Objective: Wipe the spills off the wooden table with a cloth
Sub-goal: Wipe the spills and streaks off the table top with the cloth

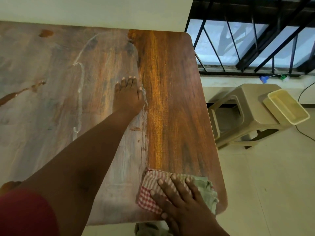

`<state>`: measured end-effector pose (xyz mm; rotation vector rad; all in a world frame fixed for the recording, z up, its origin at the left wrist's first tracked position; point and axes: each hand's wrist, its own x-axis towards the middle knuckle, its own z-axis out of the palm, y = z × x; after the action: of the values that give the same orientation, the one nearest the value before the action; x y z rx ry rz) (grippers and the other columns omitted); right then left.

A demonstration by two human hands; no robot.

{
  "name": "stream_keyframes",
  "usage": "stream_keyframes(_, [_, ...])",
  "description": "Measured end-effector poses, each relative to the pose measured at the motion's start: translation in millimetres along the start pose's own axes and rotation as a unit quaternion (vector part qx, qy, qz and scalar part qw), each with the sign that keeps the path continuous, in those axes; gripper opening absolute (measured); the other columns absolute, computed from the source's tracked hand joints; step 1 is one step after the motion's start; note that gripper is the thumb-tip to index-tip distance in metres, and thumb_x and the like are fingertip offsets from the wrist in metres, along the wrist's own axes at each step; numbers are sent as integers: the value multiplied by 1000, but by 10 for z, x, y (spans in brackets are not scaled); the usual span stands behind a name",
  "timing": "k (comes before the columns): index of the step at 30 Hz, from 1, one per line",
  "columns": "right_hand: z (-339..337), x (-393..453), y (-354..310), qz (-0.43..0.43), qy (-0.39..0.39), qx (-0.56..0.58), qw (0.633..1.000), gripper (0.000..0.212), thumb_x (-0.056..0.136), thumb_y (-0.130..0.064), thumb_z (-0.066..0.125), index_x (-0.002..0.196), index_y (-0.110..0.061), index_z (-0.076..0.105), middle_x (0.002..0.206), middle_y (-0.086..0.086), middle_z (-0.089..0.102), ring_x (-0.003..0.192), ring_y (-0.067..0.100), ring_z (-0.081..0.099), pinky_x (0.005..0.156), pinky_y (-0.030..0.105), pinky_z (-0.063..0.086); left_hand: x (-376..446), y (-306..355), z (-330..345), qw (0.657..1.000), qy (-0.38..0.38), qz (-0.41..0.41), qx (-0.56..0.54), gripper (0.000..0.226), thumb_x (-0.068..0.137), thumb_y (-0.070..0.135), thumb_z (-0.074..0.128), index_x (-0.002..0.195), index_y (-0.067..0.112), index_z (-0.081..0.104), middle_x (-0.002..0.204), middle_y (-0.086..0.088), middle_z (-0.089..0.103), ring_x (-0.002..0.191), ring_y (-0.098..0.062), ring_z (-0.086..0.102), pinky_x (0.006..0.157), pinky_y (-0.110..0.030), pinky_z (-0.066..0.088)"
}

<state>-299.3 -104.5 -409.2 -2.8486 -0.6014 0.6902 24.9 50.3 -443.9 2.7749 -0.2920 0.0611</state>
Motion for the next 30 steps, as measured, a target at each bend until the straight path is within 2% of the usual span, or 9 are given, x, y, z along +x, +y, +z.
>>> stream_keyframes(3, [-61, 105, 147, -2, 26, 0, 1000, 53, 99, -49, 24, 151, -40, 24, 159, -5, 21, 145, 28, 22, 110, 49, 16, -109, 32, -28, 999, 1, 35, 6, 55, 100, 28, 26, 149, 5, 21, 157, -15, 22, 146, -31, 11, 119, -42, 0])
stream_keyframes(5, [-149, 310, 260, 20, 51, 0, 999, 55, 98, -51, 16, 152, -45, 5, 160, -8, 3, 148, 27, 3, 115, 49, -4, -244, 53, -31, 998, -11, 59, 20, 55, 101, 29, 25, 150, 6, 20, 157, -15, 21, 146, -31, 9, 119, -42, -1])
stream_keyframes(9, [-264, 647, 427, 48, 105, -7, 993, 53, 100, -51, 11, 146, -49, -15, 153, -13, -24, 140, 17, -29, 101, 35, -36, -578, 47, -27, 997, -26, 64, 45, 56, 101, 32, 23, 151, 6, 16, 157, -15, 20, 147, -29, 9, 119, -41, 0])
stream_keyframes(14, [-82, 281, 129, 37, 68, 0, 997, 55, 99, -51, 11, 150, -44, -10, 157, -7, -16, 145, 27, -18, 107, 44, -30, -975, 31, -61, 997, -39, 31, 53, 56, 101, 32, 23, 151, 6, 16, 158, -14, 17, 147, -28, 8, 118, -39, 0])
stream_keyframes(17, [78, -154, -105, 15, 46, -3, 999, 57, 95, -48, 29, 150, -36, 29, 157, -1, 27, 141, 34, 27, 111, 50, 10, -1179, 19, -99, 998, -42, 15, 45, 57, 101, 33, 22, 151, 6, 14, 158, -14, 16, 147, -28, 8, 118, -39, -1])
stream_keyframes(19, [136, -266, -127, 7, 36, -3, 999, 55, 93, -46, 34, 147, -36, 36, 153, -3, 35, 138, 32, 36, 105, 47, 18, -1311, 4, -113, 998, -48, 7, 44, 57, 102, 34, 21, 151, 7, 14, 159, -14, 14, 147, -28, 8, 118, -39, 0])
stream_keyframes(24, [163, -209, 80, -18, 53, 3, 998, 53, 99, -48, 17, 148, -50, -2, 159, -13, 1, 147, 26, -2, 113, 46, -4, -1685, -86, -157, 996, -68, 17, 58, 57, 101, 34, 24, 151, 9, 13, 160, -11, 12, 147, -27, 7, 118, -39, 1])
stream_keyframes(28, [151, -131, 113, 4, 59, -2, 998, 55, 97, -48, 16, 151, -43, 9, 158, -10, 1, 147, 28, -1, 113, 46, -6, -1981, -219, -221, 995, -76, 28, 65, 57, 102, 36, 23, 152, 11, 14, 160, -7, 12, 147, -24, 6, 118, -37, 2])
stream_keyframes(30, [167, -63, 107, 8, 77, -13, 997, 56, 94, -51, 6, 148, -48, -8, 157, -12, -14, 145, 25, -16, 113, 43, -18, -2053, -250, -232, 994, -73, 29, 70, 56, 102, 37, 23, 152, 13, 14, 160, -5, 12, 147, -22, 6, 117, -35, 0])
